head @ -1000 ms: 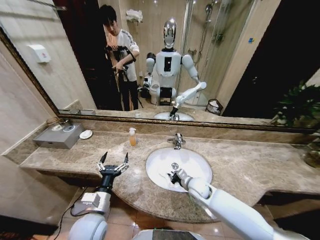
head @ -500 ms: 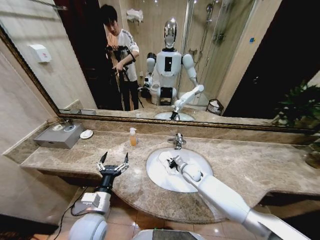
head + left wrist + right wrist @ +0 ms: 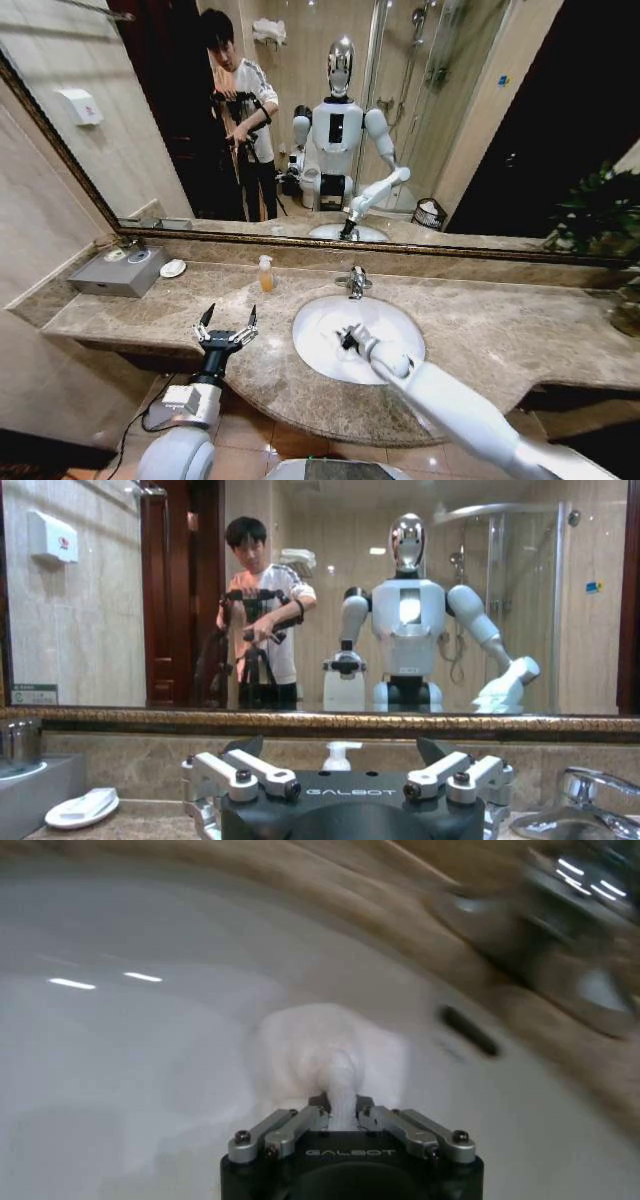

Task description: Pick up the towel from the sink counter and wipe the mirror surface.

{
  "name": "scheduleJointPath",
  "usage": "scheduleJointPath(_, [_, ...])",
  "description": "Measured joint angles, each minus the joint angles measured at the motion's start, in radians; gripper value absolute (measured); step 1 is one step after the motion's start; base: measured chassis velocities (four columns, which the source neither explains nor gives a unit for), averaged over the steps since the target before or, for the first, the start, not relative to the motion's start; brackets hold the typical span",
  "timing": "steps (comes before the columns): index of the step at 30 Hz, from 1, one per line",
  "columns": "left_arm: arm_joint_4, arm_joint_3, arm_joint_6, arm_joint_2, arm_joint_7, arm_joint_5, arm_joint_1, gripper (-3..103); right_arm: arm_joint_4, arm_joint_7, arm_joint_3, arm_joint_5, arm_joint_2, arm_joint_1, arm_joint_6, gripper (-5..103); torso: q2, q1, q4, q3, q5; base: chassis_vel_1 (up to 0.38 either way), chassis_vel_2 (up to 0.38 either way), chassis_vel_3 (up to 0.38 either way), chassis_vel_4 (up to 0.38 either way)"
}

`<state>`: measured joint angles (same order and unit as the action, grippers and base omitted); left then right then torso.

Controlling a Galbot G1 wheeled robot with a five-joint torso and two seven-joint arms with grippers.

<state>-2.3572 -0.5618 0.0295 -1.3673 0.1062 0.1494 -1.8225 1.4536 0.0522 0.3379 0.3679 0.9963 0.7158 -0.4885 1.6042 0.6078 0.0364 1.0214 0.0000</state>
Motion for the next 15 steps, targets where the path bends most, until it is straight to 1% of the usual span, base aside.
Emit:
scheduleJointPath(5, [0.0,0.0,0.0,0.0,0.0,0.0,0.0,100,0.013,-0.007,-0.015,0.003,-0.031,0.021,0.006,11,0.0,0.0,-0.0005,0.0,-0.0001,0.0,0.0,0.0,0.0])
scheduleJointPath(6, [0.0,0.0,0.0,0.0,0.0,0.0,0.0,100,0.066,-0.006,-0.016,0.017,-0.065,0.055,-0.001,11,0.0,0.0,-0.0009,0.0,0.0001,0.0,0.0,0.0,0.0])
scheduleJointPath(9, [0.0,0.0,0.0,0.0,0.0,0.0,0.0,100,0.208,-0.006,0.001,0.031,-0.154,0.143,-0.012,11,0.0,0.0,-0.0005,0.0,0.0002,0.0,0.0,0.0,0.0])
scheduleJointPath(10, [0.0,0.0,0.0,0.0,0.0,0.0,0.0,100,0.208,-0.006,0.001,0.031,-0.154,0.143,-0.012,11,0.0,0.0,-0.0005,0.0,0.0002,0.0,0.0,0.0,0.0])
scheduleJointPath(12, [0.0,0.0,0.0,0.0,0.0,0.0,0.0,100,0.274,-0.023,0.005,0.031,-0.202,0.18,-0.033,11,0.0,0.0,-0.0012,0.0,-0.0004,0.0,0.0,0.0,0.0])
scheduleJointPath(15, [0.0,0.0,0.0,0.0,0.0,0.0,0.0,100,0.269,-0.025,0.0,0.029,-0.204,0.178,-0.036,11,0.0,-0.001,-0.0009,0.0,0.0001,0.0,0.0,0.0,0.0])
